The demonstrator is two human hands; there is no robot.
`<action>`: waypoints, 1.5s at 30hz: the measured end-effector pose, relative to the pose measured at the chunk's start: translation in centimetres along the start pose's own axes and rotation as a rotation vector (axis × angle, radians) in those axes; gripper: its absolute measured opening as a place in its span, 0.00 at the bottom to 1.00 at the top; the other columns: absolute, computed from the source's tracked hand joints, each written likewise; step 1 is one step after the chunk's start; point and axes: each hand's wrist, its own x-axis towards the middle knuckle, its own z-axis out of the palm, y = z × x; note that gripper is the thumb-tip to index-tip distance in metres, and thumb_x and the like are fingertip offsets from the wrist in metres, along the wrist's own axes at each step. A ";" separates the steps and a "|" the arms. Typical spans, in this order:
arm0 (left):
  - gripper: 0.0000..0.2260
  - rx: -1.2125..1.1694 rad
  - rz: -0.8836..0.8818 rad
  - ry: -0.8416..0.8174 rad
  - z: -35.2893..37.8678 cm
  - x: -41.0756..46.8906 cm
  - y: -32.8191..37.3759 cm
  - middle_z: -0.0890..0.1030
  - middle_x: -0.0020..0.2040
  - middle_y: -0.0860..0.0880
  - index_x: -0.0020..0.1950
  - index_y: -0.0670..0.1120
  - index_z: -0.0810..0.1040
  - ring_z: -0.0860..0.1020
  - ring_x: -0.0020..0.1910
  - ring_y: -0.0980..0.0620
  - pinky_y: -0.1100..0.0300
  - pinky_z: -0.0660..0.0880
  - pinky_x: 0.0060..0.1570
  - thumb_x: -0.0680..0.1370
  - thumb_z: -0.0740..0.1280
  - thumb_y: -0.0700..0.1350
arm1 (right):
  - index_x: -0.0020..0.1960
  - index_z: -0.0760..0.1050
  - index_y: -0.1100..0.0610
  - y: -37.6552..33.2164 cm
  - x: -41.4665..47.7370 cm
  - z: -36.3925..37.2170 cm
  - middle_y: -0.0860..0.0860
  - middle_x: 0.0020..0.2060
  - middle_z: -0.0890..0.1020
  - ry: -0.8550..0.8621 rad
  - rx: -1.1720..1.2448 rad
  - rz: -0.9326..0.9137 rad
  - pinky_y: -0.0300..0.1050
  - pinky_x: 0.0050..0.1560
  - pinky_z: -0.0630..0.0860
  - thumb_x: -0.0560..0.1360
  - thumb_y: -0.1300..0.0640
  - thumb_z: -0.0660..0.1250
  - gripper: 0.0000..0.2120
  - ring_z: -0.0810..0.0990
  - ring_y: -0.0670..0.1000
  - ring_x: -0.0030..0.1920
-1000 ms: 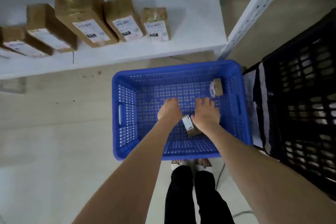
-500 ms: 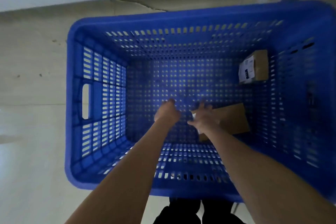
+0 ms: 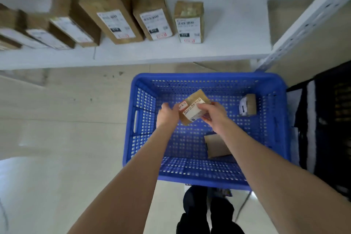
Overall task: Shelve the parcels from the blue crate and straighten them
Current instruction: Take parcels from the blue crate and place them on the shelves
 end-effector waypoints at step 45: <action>0.09 -0.654 0.358 0.029 -29.4 -37.2 19.2 0.78 0.46 0.48 0.58 0.44 0.72 0.79 0.51 0.47 0.51 0.78 0.55 0.81 0.61 0.46 | 0.48 0.77 0.59 -25.2 -46.6 0.6 0.56 0.44 0.82 -0.240 -0.145 -0.377 0.49 0.56 0.78 0.76 0.61 0.69 0.02 0.81 0.54 0.46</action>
